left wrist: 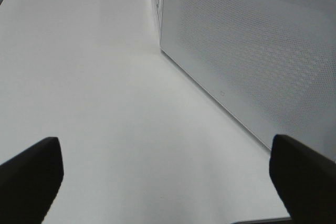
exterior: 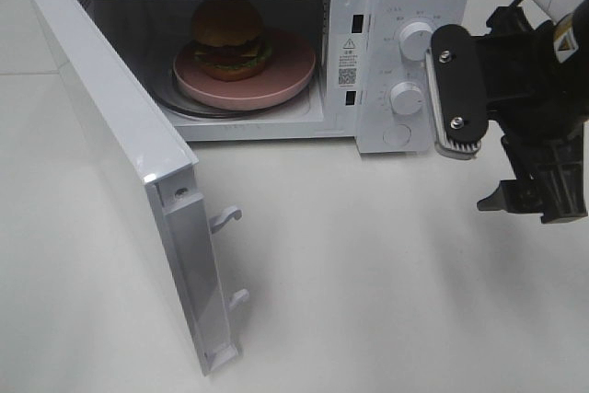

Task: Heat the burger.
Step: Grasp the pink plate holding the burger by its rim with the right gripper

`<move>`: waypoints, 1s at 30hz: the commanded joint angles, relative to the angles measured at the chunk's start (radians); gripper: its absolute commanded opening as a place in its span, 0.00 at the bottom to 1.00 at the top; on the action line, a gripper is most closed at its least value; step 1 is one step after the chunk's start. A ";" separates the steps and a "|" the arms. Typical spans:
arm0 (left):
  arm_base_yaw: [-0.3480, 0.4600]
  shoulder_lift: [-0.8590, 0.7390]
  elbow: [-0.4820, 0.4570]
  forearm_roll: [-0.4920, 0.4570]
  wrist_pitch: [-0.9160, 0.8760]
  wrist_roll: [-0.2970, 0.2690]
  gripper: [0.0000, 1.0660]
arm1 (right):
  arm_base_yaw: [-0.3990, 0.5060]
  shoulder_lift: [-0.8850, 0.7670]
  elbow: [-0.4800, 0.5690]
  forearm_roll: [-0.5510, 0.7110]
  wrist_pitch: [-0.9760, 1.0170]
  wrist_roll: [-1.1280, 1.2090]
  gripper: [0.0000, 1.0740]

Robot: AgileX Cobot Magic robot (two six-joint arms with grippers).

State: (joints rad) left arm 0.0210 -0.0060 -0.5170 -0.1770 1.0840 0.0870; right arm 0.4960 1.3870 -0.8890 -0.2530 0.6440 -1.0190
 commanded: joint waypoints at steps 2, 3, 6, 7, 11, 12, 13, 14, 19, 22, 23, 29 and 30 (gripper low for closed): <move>0.002 -0.004 0.001 -0.007 -0.014 -0.003 0.94 | 0.033 0.042 -0.039 -0.053 -0.019 0.052 0.91; 0.002 -0.004 0.001 -0.007 -0.014 -0.003 0.94 | 0.052 0.070 -0.073 -0.056 -0.020 0.054 0.91; 0.002 -0.004 0.001 -0.007 -0.014 -0.003 0.94 | 0.059 0.084 -0.089 -0.060 -0.024 0.054 0.90; 0.002 -0.004 0.001 -0.007 -0.014 -0.003 0.94 | 0.076 0.110 -0.117 -0.077 -0.033 0.054 0.90; 0.002 -0.004 0.001 -0.007 -0.014 -0.003 0.94 | 0.119 0.190 -0.186 -0.113 -0.044 0.075 0.89; 0.002 -0.004 0.001 -0.007 -0.014 -0.003 0.94 | 0.119 0.190 -0.186 -0.113 -0.044 0.075 0.89; 0.002 -0.004 0.001 -0.007 -0.014 -0.003 0.94 | 0.126 0.203 -0.197 -0.118 -0.053 0.085 0.89; 0.002 -0.004 0.001 -0.007 -0.014 -0.003 0.94 | 0.140 0.234 -0.220 -0.142 -0.075 0.108 0.89; 0.002 -0.004 0.001 -0.007 -0.014 -0.003 0.94 | 0.158 0.313 -0.280 -0.183 -0.150 0.141 0.88; 0.002 -0.004 0.001 -0.007 -0.014 -0.003 0.94 | 0.162 0.352 -0.313 -0.184 -0.177 0.141 0.88; 0.002 -0.004 0.001 -0.007 -0.014 -0.003 0.94 | 0.162 0.352 -0.313 -0.184 -0.177 0.141 0.88; 0.002 -0.004 0.001 -0.007 -0.014 -0.003 0.94 | 0.197 0.432 -0.380 -0.208 -0.212 0.141 0.88; 0.002 -0.004 0.001 -0.007 -0.014 -0.003 0.94 | 0.201 0.444 -0.390 -0.208 -0.222 0.141 0.88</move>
State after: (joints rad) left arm 0.0210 -0.0060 -0.5170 -0.1770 1.0840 0.0870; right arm 0.6930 1.8280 -1.2710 -0.4550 0.4350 -0.8870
